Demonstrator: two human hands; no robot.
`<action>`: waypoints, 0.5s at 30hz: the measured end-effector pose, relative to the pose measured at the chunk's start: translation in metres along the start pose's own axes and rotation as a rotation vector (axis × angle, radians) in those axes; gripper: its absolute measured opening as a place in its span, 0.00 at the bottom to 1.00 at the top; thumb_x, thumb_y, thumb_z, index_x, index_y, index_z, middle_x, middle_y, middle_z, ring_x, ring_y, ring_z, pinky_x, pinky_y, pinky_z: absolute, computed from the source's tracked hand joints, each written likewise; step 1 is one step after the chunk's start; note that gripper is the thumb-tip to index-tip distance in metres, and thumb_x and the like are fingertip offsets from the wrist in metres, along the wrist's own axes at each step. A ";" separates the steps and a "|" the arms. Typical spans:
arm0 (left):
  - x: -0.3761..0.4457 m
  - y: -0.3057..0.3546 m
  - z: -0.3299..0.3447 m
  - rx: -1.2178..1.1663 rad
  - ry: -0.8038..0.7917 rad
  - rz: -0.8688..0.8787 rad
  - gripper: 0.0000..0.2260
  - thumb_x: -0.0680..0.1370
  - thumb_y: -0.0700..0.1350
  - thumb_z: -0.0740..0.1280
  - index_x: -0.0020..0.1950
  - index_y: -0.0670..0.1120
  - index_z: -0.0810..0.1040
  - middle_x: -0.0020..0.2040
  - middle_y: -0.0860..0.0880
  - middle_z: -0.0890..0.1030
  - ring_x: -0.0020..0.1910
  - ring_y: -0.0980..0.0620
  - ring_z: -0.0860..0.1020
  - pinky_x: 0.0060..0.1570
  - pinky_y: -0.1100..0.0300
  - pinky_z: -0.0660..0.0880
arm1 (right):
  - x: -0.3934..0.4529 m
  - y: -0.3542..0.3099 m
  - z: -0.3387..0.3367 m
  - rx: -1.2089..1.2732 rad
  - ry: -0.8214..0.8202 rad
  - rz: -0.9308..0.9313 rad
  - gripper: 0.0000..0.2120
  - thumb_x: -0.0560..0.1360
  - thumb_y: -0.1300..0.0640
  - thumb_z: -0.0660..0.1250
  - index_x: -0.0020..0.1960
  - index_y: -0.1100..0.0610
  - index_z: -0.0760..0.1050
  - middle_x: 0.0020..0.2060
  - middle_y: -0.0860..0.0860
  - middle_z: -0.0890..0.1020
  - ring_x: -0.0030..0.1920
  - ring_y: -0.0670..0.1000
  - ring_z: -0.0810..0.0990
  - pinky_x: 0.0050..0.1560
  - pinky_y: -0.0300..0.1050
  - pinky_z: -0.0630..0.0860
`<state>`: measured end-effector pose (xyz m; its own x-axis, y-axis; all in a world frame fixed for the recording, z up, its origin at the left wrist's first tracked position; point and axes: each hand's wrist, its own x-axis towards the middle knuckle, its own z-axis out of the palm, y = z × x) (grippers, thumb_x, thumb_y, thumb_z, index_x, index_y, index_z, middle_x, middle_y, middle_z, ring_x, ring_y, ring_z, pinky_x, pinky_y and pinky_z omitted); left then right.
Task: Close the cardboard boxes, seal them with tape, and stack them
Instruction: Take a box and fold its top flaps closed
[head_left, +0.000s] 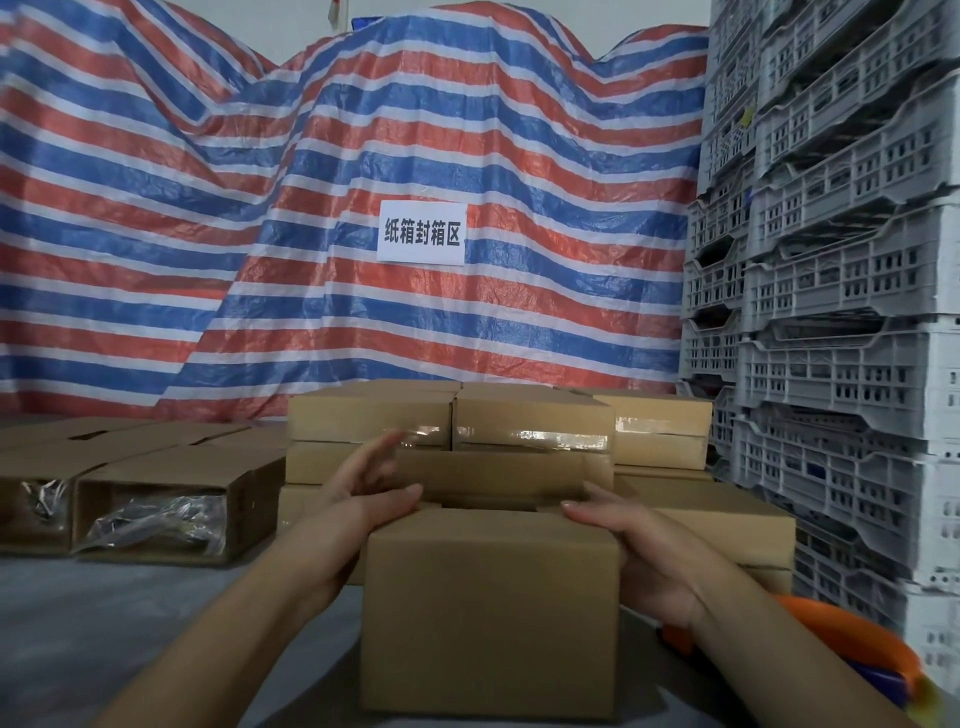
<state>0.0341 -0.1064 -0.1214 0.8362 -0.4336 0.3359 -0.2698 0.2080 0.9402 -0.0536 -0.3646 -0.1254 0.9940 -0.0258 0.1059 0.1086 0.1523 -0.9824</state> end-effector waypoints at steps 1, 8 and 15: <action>-0.001 0.001 -0.001 0.055 0.005 0.016 0.20 0.72 0.42 0.72 0.59 0.63 0.80 0.55 0.51 0.81 0.51 0.50 0.82 0.40 0.60 0.78 | -0.001 0.000 0.001 -0.010 0.000 -0.008 0.19 0.64 0.55 0.77 0.54 0.45 0.85 0.55 0.55 0.86 0.49 0.54 0.87 0.45 0.49 0.81; -0.006 0.007 0.001 0.297 0.074 -0.023 0.12 0.68 0.58 0.70 0.45 0.53 0.87 0.46 0.53 0.85 0.53 0.51 0.79 0.59 0.53 0.70 | -0.004 -0.001 0.000 -0.053 0.000 -0.049 0.23 0.70 0.55 0.73 0.63 0.40 0.80 0.60 0.53 0.84 0.58 0.56 0.83 0.56 0.53 0.77; -0.003 0.008 0.000 0.286 0.109 -0.039 0.06 0.74 0.49 0.72 0.46 0.50 0.87 0.45 0.53 0.86 0.53 0.51 0.79 0.53 0.57 0.70 | -0.011 -0.007 0.011 -0.456 0.143 -0.352 0.12 0.74 0.58 0.71 0.55 0.49 0.86 0.58 0.46 0.85 0.62 0.45 0.80 0.65 0.40 0.74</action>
<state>0.0295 -0.1037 -0.1152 0.8908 -0.3365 0.3053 -0.3467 -0.0690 0.9355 -0.0648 -0.3542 -0.1175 0.8843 -0.1353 0.4468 0.3854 -0.3287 -0.8622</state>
